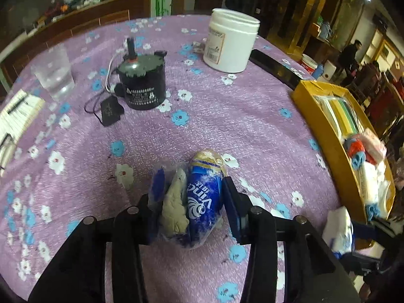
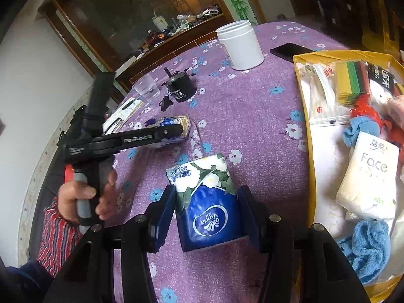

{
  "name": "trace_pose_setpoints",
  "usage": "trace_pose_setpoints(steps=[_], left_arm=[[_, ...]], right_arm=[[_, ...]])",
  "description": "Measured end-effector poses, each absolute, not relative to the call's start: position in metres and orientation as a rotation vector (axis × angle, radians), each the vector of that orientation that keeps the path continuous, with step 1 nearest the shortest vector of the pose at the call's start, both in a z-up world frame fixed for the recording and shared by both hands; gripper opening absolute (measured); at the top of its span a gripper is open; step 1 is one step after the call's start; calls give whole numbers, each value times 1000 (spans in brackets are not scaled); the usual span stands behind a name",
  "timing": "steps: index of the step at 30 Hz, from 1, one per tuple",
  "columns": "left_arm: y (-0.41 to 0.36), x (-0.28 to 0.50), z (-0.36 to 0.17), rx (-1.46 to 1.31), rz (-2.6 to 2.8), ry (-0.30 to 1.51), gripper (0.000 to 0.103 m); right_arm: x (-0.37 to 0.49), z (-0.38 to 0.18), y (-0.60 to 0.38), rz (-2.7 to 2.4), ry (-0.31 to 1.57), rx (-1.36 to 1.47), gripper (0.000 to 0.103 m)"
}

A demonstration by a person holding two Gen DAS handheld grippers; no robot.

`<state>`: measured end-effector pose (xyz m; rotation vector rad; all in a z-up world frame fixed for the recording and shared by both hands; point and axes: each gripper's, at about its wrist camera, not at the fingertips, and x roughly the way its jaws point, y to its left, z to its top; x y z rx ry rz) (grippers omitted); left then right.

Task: Organize soft objects
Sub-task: 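Grasp the blue bagged item with the left while the right grasps the Vinda pack, then lift the blue bagged item and Vinda pack off the table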

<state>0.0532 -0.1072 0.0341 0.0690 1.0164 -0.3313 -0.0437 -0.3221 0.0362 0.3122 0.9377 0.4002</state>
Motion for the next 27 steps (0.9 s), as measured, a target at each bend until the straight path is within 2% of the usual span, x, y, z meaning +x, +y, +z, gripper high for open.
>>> trace_pose_setpoints(steps=[10,19,21,23,27], left_arm=[[-115,9,29,70,-324,986,41],[-117,5,18,94,-365,990,43],[-120,3,18,111,-370,982,40],[-121,0,20,117,-375,971,31],[-116,-2,26,82,-398,949,27]], right_arm=[[-39,33,-313,393,943,261,52],[-37,21,-286,363,987,119,54],[-37,19,-282,355,990,93,55],[-38,18,-278,346,985,67,55],[-39,16,-270,328,975,4,53]])
